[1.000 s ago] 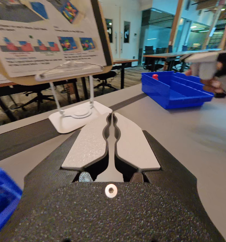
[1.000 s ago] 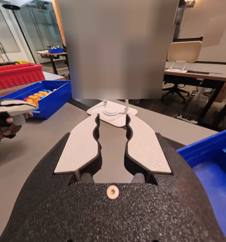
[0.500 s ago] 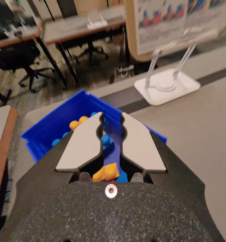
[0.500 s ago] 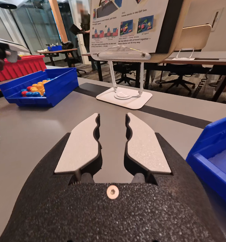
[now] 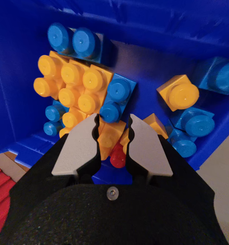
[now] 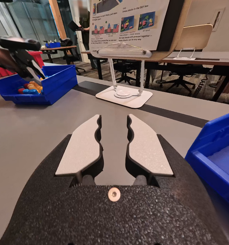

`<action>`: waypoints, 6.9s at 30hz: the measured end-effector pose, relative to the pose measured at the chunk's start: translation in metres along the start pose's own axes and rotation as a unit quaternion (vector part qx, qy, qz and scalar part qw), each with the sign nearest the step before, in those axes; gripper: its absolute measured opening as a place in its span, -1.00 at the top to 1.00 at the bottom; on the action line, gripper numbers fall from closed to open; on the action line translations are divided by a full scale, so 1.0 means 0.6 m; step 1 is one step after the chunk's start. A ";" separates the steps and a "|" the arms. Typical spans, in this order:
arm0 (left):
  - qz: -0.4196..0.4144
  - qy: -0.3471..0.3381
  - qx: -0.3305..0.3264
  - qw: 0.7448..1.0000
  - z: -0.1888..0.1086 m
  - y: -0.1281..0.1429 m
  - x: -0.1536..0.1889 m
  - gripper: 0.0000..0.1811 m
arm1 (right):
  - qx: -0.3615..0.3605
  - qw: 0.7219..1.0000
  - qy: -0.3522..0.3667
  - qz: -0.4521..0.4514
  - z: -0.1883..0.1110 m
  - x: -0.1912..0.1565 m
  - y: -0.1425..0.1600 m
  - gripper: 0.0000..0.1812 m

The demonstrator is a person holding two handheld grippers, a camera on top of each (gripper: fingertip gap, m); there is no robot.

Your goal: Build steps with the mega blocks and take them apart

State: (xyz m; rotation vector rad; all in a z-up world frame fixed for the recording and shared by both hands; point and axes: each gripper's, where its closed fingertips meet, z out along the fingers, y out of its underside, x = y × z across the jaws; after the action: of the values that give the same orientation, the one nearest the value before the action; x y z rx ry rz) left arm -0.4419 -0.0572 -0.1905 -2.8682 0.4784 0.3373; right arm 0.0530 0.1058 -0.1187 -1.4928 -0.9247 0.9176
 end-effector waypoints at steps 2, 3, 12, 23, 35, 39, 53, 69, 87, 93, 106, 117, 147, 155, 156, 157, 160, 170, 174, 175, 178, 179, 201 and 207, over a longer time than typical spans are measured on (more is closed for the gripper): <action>0.021 -0.004 -0.034 0.999 0.015 0.005 0.002 0.63 | -0.001 1.000 -0.005 -0.002 0.002 -0.003 0.002 0.60; 0.031 -0.011 -0.047 0.998 0.021 0.007 0.000 0.62 | 0.003 1.000 -0.008 -0.001 0.002 -0.005 0.001 0.61; 0.048 -0.056 0.004 0.997 -0.048 -0.020 -0.002 0.63 | -0.004 0.999 -0.027 -0.020 0.004 -0.020 0.008 0.61; 0.174 0.023 0.149 0.973 -0.228 -0.174 0.278 0.63 | -0.016 0.990 -0.093 -0.107 0.012 -0.100 0.012 0.59; 0.248 0.140 0.098 0.953 -0.096 -0.268 0.579 0.63 | -0.010 0.995 -0.038 -0.087 0.005 -0.049 0.011 0.59; 0.255 0.129 0.103 0.953 -0.085 -0.277 0.605 0.64 | 0.016 0.998 0.029 -0.056 -0.006 -0.004 -0.008 0.59; 0.108 0.014 0.186 0.977 -0.210 -0.212 0.296 0.45 | 0.005 0.998 0.050 -0.035 -0.006 0.016 0.001 0.58; 0.022 0.101 0.023 0.994 -0.023 -0.052 0.118 0.44 | -0.010 0.997 0.042 -0.059 -0.001 0.008 0.012 0.61; 0.110 0.063 0.219 0.967 -0.224 -0.199 0.255 0.68 | -0.024 0.997 0.035 -0.069 0.002 0.003 0.020 0.66; 0.198 0.120 0.163 0.959 -0.145 -0.231 0.422 0.68 | -0.038 0.996 0.019 -0.081 0.007 -0.007 0.032 0.69; 0.215 0.157 0.155 0.951 -0.071 -0.278 0.508 0.68 | -0.049 0.989 -0.040 -0.136 0.013 -0.053 0.044 0.73; 0.117 0.124 0.375 0.911 -0.148 -0.293 0.501 0.47 | -0.078 0.983 -0.098 -0.137 0.019 -0.088 0.063 0.72; -0.050 0.283 0.703 0.650 -0.318 -0.322 0.557 0.48 | 0.067 0.921 -0.379 0.060 0.013 -0.199 -0.079 0.64; -0.069 0.327 0.681 0.652 -0.302 -0.328 0.575 0.42 | 0.137 0.888 -0.410 0.155 -0.005 -0.195 -0.118 0.64; -0.074 0.338 0.682 0.644 -0.307 -0.330 0.580 0.41 | 0.153 0.883 -0.411 0.169 -0.008 -0.194 -0.128 0.65; -0.078 0.348 0.685 0.635 -0.314 -0.334 0.586 0.41 | 0.161 0.880 -0.411 0.176 -0.008 -0.196 -0.133 0.65; -0.092 0.362 0.695 0.614 -0.332 -0.346 0.597 0.44 | 0.172 0.881 -0.401 0.180 -0.002 -0.213 -0.133 0.65; -0.094 0.379 0.694 0.605 -0.343 -0.340 0.582 0.60 | 0.162 0.876 -0.415 0.184 0.006 -0.238 -0.114 0.65; -0.067 0.367 0.684 0.626 -0.340 -0.323 0.554 0.59 | 0.093 0.892 -0.420 0.142 0.013 -0.244 -0.089 0.64; -0.065 0.359 0.686 0.630 -0.341 -0.316 0.537 0.59 | 0.082 0.896 -0.415 0.131 0.015 -0.242 -0.086 0.55; -0.048 0.306 0.686 0.658 -0.331 -0.293 0.487 0.59 | 0.005 0.925 -0.373 0.065 0.038 -0.224 -0.054 0.43; -0.046 0.297 0.685 0.664 -0.327 -0.285 0.473 0.59 | -0.030 0.937 -0.347 0.035 0.053 -0.215 -0.034 0.46; -0.079 0.215 0.653 0.722 -0.248 -0.237 0.368 0.60 | -0.358 0.902 -0.189 -0.149 0.197 -0.261 0.153 0.60; -0.048 0.289 0.657 0.695 -0.275 -0.250 0.425 0.60 | -0.086 0.951 -0.297 -0.005 0.140 -0.247 -0.038 0.61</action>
State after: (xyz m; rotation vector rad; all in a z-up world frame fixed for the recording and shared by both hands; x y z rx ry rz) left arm -0.1248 -0.0334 -0.0740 -1.4576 0.3877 -0.7075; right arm -0.0844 0.0047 -0.0955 -1.3693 -1.4760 1.3431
